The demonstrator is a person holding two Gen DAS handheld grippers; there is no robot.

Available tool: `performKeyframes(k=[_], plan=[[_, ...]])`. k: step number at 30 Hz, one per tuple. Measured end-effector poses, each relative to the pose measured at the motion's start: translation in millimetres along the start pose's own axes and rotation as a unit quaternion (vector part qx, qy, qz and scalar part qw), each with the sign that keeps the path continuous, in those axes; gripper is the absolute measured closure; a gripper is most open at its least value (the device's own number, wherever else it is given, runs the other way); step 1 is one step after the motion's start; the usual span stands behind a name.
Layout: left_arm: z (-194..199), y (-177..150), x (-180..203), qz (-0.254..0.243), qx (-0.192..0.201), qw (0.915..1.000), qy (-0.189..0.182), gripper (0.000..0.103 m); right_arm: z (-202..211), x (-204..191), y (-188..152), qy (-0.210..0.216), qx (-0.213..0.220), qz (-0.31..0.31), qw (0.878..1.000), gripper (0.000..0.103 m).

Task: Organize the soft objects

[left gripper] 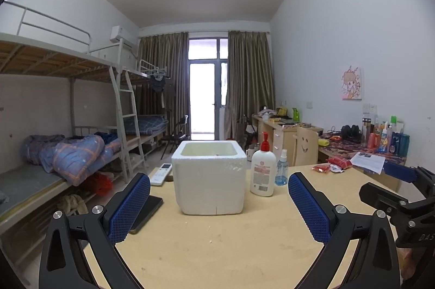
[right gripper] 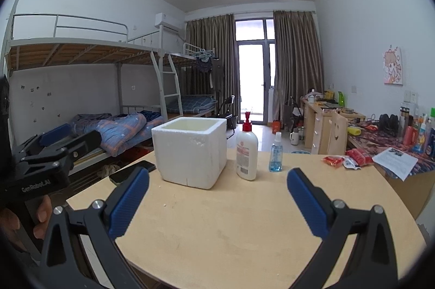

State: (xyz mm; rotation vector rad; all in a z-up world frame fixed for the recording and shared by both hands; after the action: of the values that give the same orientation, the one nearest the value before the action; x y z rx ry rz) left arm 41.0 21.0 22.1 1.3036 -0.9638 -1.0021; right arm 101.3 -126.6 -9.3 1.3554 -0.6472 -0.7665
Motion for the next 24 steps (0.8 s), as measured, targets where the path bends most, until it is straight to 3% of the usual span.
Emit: performKeyframes(k=[11,24], plan=[[10,-17,7,-0.005,-0.014,0.9999,-0.008,0.001,9,-5,-21,0.001,-0.009,-0.006,1.000,0.001],[12,-25,15,-0.010,-0.025,0.9994,-0.021,0.001,14,-5,-16,-0.004,-0.008,-0.002,1.000,0.001]])
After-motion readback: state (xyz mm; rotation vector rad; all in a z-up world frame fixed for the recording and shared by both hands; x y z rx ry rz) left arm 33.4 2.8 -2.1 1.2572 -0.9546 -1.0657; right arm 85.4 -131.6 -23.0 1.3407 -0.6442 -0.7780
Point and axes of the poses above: each gripper's, at about its wrist camera, not at the fingertips, and z roughly against the way its jaws point, x to its right, y to its top, the point moved 6 cm from there along -z, roughly the way its jaws point, and after that the axes turned 5 degrees about x, right-handed, at the moved point
